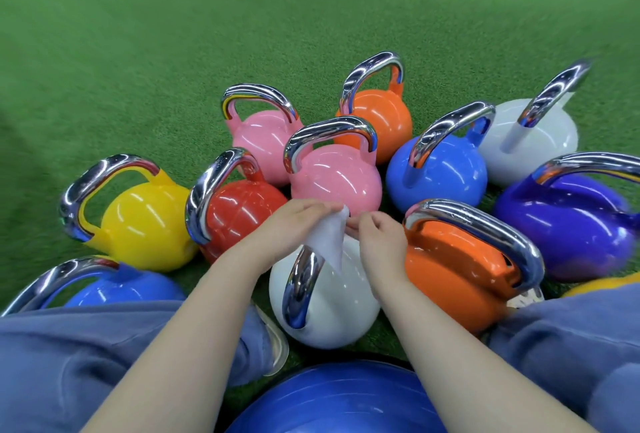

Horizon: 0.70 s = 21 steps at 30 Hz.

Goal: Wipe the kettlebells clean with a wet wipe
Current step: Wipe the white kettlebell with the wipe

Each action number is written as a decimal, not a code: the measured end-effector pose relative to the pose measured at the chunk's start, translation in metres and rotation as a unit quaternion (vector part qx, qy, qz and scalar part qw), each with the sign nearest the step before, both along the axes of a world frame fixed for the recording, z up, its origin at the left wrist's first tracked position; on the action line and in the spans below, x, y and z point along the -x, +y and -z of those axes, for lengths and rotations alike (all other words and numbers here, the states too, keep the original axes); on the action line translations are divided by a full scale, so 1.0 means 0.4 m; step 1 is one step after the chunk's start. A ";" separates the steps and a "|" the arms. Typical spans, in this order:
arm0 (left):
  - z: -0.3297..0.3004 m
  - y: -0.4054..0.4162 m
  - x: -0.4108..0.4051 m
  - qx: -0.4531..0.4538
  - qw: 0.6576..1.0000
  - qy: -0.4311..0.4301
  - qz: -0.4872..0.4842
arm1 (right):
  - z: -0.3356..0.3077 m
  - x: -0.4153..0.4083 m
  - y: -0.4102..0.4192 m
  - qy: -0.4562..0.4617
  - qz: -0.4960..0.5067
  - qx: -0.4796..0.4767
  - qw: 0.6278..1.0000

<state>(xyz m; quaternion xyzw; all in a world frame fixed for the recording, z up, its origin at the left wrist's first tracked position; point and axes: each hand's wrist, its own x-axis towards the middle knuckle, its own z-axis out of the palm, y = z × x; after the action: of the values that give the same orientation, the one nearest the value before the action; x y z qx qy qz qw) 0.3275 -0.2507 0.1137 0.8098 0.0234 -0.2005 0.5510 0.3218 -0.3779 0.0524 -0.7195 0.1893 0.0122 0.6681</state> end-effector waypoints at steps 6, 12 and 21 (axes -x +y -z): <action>0.007 0.023 0.013 -0.053 0.995 -0.087 -0.018 | -0.026 -0.019 -0.040 -0.135 -0.225 0.297 0.918; 0.011 0.049 0.020 -0.073 0.989 -0.118 -0.046 | -0.040 -0.046 -0.025 -0.205 -0.403 0.346 0.822; 0.077 0.092 0.012 -0.068 0.991 -0.040 -0.110 | 0.008 -0.081 0.014 -0.290 -0.374 0.383 0.793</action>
<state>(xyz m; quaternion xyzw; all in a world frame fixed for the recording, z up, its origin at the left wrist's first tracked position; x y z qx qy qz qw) 0.3226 -0.2138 0.0828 0.8454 0.1036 -0.1037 0.5136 0.3542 -0.3721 0.0491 -0.9012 -0.3075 -0.0216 0.3045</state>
